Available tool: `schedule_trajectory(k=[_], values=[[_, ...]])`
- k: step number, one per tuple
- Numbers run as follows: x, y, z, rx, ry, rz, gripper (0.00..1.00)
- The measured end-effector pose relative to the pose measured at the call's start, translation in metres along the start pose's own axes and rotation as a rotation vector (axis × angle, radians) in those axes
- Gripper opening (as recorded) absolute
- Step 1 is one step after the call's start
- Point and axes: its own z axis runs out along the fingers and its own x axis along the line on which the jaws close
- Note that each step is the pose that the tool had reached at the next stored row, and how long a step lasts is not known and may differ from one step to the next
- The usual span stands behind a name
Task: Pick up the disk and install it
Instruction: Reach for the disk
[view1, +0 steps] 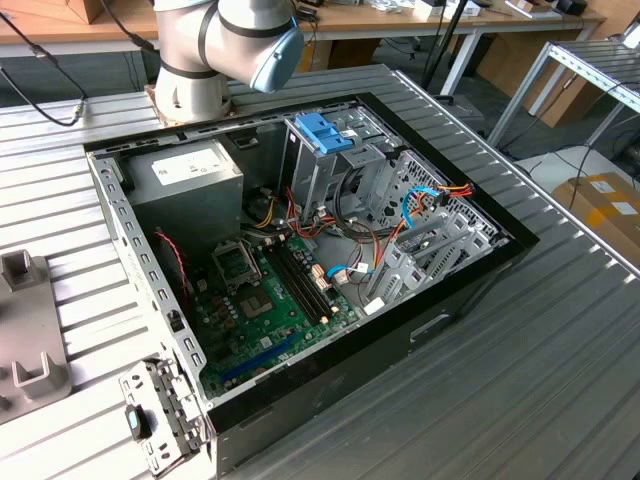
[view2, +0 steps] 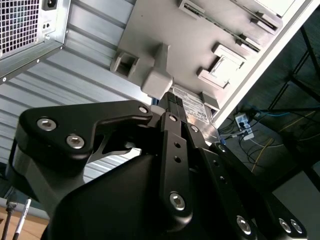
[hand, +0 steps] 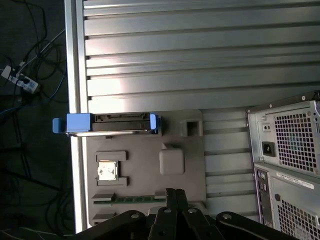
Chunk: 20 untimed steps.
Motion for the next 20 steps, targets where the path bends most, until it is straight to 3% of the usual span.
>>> schedule_trajectory(k=[20], values=[[0.0119,-0.0009,-0.0003,0.0,0.0,0.0,0.1]])
